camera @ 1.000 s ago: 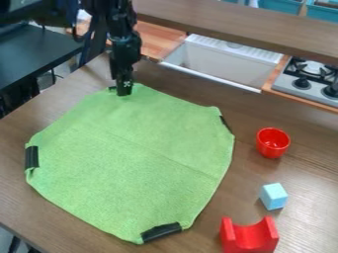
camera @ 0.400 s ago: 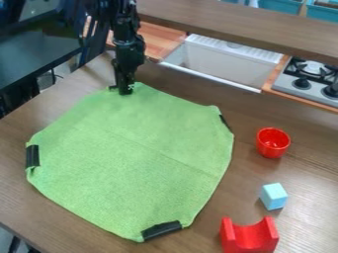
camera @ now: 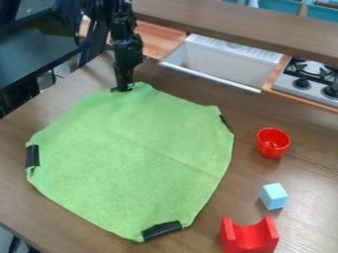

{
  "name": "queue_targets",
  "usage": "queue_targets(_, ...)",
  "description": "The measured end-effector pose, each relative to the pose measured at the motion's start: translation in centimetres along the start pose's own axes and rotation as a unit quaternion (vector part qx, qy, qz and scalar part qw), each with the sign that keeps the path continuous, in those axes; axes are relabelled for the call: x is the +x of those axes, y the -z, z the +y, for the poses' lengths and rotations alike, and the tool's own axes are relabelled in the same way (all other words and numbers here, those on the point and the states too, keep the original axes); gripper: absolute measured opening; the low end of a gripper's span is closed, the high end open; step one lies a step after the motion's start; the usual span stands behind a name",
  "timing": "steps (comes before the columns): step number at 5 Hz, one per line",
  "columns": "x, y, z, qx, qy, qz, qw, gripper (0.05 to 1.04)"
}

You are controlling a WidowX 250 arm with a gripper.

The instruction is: Fold the cloth from top left to bottom right

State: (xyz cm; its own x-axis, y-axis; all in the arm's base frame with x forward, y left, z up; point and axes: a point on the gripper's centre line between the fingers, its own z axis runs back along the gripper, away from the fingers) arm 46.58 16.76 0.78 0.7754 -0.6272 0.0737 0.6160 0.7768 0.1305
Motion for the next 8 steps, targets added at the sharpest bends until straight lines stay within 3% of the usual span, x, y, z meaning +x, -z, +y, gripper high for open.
queue_targets(1,-0.6,-1.6,-0.5,-0.018,-0.003,-0.020,0.9996,0.051)
queue_targets(2,-1.1,-6.3,-1.7,-0.007,0.001,-0.061,0.9981,0.051)
queue_targets(3,-1.6,-7.6,-4.6,-0.004,0.031,-0.065,0.9974,0.051)
queue_targets(4,-1.1,-8.0,-8.9,0.002,0.078,-0.061,0.9950,0.051)
queue_targets(6,-2.2,-7.0,-16.2,0.020,0.117,-0.031,0.9924,0.051)
queue_targets(8,-3.3,-8.8,-23.2,0.017,0.171,-0.020,0.9849,0.051)
